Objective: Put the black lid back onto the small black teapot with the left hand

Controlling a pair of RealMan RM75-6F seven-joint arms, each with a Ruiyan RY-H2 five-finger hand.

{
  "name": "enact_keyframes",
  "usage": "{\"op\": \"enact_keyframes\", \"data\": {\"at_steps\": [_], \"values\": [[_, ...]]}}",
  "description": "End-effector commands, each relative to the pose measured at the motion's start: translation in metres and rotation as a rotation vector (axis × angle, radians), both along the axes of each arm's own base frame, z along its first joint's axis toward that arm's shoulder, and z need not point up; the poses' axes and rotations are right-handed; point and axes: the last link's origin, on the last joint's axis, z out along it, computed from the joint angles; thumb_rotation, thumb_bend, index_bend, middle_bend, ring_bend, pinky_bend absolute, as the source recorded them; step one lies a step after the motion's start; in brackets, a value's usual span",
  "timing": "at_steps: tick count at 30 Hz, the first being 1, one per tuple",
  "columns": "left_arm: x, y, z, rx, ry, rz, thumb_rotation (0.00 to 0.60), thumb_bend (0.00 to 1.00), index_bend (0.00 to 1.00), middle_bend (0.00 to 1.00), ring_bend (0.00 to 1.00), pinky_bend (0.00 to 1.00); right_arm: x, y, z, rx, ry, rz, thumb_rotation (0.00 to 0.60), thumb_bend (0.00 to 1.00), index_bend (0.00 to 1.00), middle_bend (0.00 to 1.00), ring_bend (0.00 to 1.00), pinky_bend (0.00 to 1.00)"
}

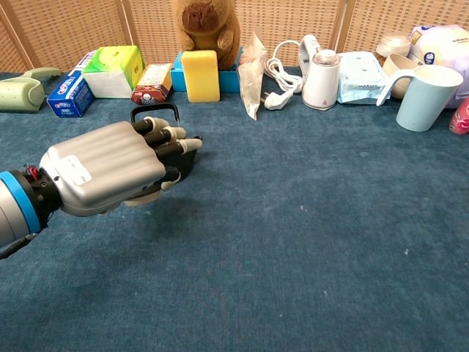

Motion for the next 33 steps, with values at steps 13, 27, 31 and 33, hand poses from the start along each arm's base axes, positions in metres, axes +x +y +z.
{"op": "enact_keyframes", "data": {"at_steps": [13, 27, 31, 33], "values": [[0.026, 0.022, 0.029, 0.104, 0.017, -0.047, 0.600, 0.23, 0.39, 0.00, 0.00, 0.08, 0.000, -0.001, -0.001, 0.006, 0.001, -0.002, 0.600, 0.07, 0.00, 0.00, 0.00, 0.00], [0.037, 0.058, 0.028, 0.145, 0.024, 0.019, 0.600, 0.23, 0.39, 0.00, 0.00, 0.08, -0.002, -0.004, -0.003, 0.016, 0.004, -0.017, 0.600, 0.07, 0.00, 0.00, 0.00, 0.00], [0.039, 0.065, 0.021, 0.145, 0.028, 0.033, 0.600, 0.23, 0.39, 0.00, 0.00, 0.08, -0.003, -0.005, -0.002, 0.012, 0.001, -0.023, 0.600, 0.07, 0.00, 0.00, 0.00, 0.00], [0.041, 0.067, 0.019, 0.144, 0.029, 0.037, 0.600, 0.23, 0.39, 0.00, 0.00, 0.08, -0.005, -0.006, -0.002, 0.012, -0.002, -0.027, 0.600, 0.07, 0.00, 0.00, 0.00, 0.00]]}}
